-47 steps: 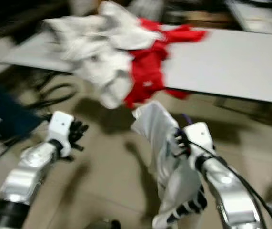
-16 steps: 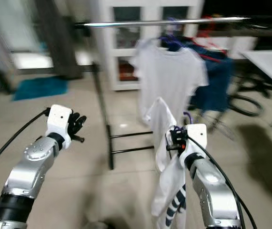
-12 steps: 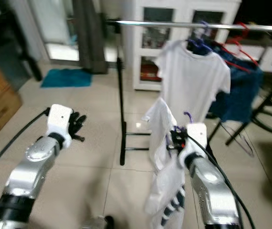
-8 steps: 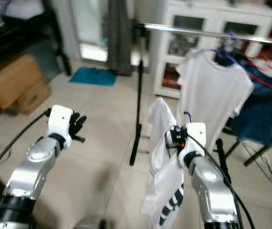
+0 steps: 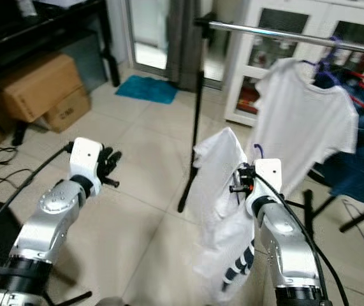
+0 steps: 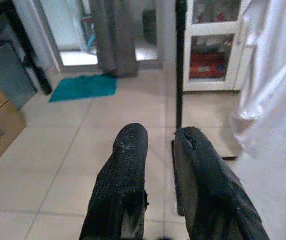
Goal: Hang hanger
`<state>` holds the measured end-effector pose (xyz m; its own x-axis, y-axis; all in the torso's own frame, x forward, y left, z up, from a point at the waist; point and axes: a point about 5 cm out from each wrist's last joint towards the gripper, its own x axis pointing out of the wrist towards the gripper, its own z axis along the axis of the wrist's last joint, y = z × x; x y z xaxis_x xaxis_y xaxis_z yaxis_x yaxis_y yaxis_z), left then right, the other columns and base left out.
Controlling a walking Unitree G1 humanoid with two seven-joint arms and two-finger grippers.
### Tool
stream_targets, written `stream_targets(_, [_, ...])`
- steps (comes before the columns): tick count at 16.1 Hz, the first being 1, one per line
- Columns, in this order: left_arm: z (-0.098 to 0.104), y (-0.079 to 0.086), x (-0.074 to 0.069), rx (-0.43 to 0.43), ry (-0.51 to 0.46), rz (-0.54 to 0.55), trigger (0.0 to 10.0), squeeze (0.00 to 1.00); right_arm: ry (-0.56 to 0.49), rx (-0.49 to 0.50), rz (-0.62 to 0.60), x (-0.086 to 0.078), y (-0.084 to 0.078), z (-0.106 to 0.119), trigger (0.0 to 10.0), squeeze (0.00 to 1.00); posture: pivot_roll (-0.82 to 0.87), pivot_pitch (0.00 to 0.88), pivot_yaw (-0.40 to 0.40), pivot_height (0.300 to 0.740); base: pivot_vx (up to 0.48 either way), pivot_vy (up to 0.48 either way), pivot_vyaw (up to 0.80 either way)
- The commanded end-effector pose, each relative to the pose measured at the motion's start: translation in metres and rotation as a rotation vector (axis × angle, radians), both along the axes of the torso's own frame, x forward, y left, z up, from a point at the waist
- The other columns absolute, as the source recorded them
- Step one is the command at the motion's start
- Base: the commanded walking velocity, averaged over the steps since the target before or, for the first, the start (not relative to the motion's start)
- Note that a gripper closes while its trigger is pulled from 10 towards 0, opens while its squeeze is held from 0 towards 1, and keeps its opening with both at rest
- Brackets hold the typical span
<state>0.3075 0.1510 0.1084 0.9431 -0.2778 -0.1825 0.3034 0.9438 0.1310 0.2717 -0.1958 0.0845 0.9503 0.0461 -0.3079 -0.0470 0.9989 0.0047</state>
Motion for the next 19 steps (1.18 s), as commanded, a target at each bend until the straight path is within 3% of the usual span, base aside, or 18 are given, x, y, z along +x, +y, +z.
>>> stream_targets(1, [0.004,0.004,0.002,0.005,-0.015,0.001,10.0,0.00,-0.071,0.003,-0.025,0.007,0.002,0.013,10.0,0.00,0.04,0.000,-0.009,0.740,0.000,0.000,0.00])
stream_targets(5, [0.009,0.001,0.004,0.016,-0.034,-0.018,10.0,0.00,-0.067,0.045,-0.070,0.013,0.001,0.016,10.0,0.00,0.04,0.000,-0.015,0.740,0.060,0.000,0.00])
stream_targets(8, [0.011,0.001,0.004,0.001,-0.037,-0.034,10.0,0.00,-0.062,0.097,-0.004,0.015,0.005,0.017,10.0,0.00,0.05,0.000,-0.019,0.740,0.290,0.000,0.00])
stream_targets(13, [0.010,0.001,0.004,-0.006,-0.032,-0.039,10.0,0.00,-0.065,0.090,0.023,0.019,0.006,0.019,10.0,0.00,0.05,0.000,-0.019,0.740,0.319,0.000,-0.42])
stream_targets(19, [0.010,0.001,0.004,-0.006,-0.030,-0.053,10.0,0.00,-0.077,0.088,-0.005,0.019,0.004,0.019,10.0,0.00,0.05,0.000,-0.015,0.740,0.350,0.000,0.00])
